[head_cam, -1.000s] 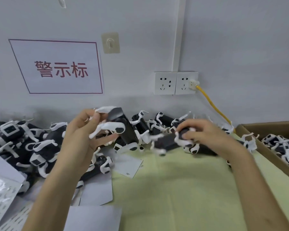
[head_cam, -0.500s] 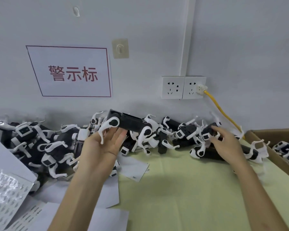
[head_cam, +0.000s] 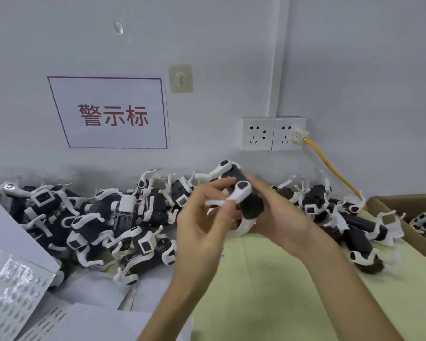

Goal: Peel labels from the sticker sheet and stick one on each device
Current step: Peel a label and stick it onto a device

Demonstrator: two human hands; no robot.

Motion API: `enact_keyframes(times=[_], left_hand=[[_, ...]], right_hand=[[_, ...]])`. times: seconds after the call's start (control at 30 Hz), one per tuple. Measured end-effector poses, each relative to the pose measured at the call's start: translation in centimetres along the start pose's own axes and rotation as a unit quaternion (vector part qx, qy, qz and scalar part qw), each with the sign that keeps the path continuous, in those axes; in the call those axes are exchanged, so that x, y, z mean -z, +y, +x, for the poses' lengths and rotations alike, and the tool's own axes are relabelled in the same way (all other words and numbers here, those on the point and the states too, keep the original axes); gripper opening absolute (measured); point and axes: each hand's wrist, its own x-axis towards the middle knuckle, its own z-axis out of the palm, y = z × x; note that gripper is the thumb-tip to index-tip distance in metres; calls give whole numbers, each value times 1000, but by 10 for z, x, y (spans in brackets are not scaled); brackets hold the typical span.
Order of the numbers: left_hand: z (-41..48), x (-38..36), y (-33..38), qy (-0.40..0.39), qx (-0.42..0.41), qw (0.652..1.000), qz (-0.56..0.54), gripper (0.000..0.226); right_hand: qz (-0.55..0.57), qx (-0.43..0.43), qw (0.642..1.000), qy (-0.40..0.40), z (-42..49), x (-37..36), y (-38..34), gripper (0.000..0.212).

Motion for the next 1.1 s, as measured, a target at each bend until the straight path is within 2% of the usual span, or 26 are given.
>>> enact_keyframes(times=[0.1, 0.17, 0.27, 0.43, 0.57, 0.67, 0.73, 0.83, 0.9, 0.97, 1.07, 1.1], left_hand=[[-5, -7, -4, -28, -22, 993, 113, 5], [-7, -10, -8, -49, 11, 991, 128, 3], [-9, -12, -7, -78, 68, 989, 107, 9], [0, -5, -3, -64, 167, 984, 16, 25], [5, 6, 0, -99, 290, 951, 27, 25], [2, 5, -2, -94, 343, 934, 18, 31], [2, 5, -4, -90, 352, 931, 25, 31], [3, 9, -5, -156, 331, 929, 44, 23], [3, 11, -6, -167, 303, 937, 49, 19], [5, 13, -5, -131, 286, 949, 32, 28], [11, 20, -2, -69, 282, 957, -26, 42], [12, 22, -1, -51, 279, 957, -57, 45]], right_hand=[[68, 52, 995, 60, 0, 0, -2, 43], [49, 108, 985, 124, 1, 4, -3, 35], [-11, 152, 975, 164, 0, 5, -6, 34], [-25, 154, 972, 174, 0, 2, -3, 57], [-86, 130, 966, 208, 3, 3, 0, 54], [-134, 154, 951, 231, 8, -1, 4, 33], [-137, 185, 946, 228, 9, -8, 5, 26], [-180, 229, 936, 196, 9, -22, 6, 33], [-233, 243, 928, 159, 8, -28, 8, 28], [-258, 232, 929, 127, 6, -27, 6, 30], [-303, 177, 933, 82, 2, -16, 3, 62], [-320, 155, 933, 56, -1, -13, 2, 66]])
